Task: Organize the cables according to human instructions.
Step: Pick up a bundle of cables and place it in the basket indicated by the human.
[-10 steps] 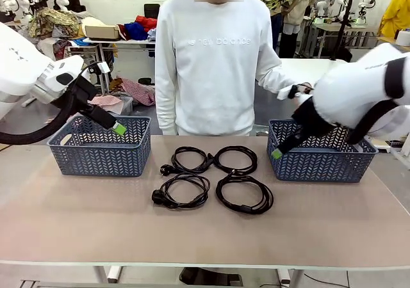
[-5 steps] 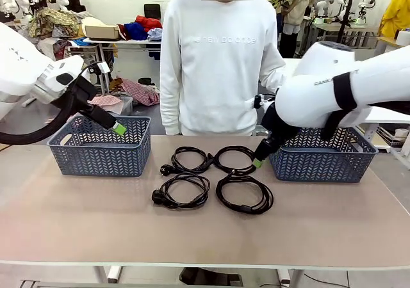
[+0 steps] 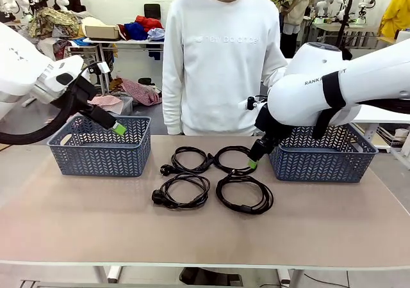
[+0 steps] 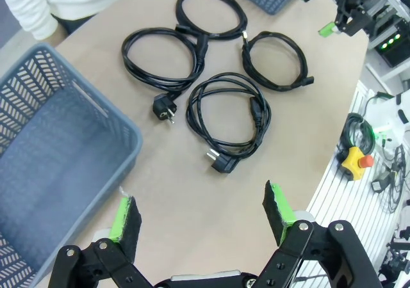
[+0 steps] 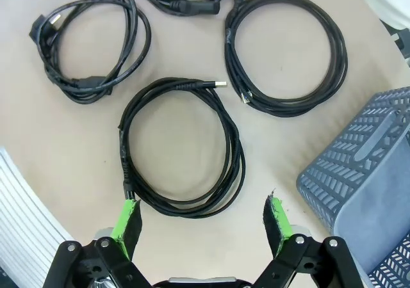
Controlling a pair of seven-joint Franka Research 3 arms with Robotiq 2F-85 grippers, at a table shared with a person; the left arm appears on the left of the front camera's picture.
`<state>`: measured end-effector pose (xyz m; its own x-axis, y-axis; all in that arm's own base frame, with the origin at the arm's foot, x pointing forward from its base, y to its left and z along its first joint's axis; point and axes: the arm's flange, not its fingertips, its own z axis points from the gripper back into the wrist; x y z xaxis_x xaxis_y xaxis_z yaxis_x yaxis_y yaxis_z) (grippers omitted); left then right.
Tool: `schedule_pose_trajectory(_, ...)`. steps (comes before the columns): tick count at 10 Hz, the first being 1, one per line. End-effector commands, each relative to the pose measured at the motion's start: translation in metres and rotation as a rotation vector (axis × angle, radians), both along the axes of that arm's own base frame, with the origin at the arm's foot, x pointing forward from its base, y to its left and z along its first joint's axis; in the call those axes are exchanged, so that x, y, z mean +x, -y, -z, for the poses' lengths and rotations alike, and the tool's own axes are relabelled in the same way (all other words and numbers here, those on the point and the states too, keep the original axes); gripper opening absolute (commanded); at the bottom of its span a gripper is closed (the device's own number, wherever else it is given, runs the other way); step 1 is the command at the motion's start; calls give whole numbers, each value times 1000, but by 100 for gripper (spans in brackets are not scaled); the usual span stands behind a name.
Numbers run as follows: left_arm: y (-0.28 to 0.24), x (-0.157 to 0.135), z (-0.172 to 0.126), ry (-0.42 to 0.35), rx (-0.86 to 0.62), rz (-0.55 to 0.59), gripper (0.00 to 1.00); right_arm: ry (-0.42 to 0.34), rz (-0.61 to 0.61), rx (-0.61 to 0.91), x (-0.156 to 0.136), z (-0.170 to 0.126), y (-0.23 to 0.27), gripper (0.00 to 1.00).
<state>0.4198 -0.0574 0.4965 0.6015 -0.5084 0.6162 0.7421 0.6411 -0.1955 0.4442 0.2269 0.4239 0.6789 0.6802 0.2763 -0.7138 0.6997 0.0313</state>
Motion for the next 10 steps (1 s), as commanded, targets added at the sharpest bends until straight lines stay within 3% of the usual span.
schedule_pose_trajectory(1, -2, -1, 2, 7, -22, 18, 100, 4, -1, -1, -2, -1, 3, 100)
schedule_pose_trajectory(4, -2, -1, 2, 7, -22, 18, 100, -14, 26, 3, 0, 4, -4, 100)
schedule_pose_trajectory(8, -2, -1, 2, 7, -22, 18, 100, -118, 103, -23, 3, 29, -35, 100)
schedule_pose_trajectory(10, -2, -1, 2, 7, -22, 18, 100, -99, 137, -62, 5, 43, -48, 100)
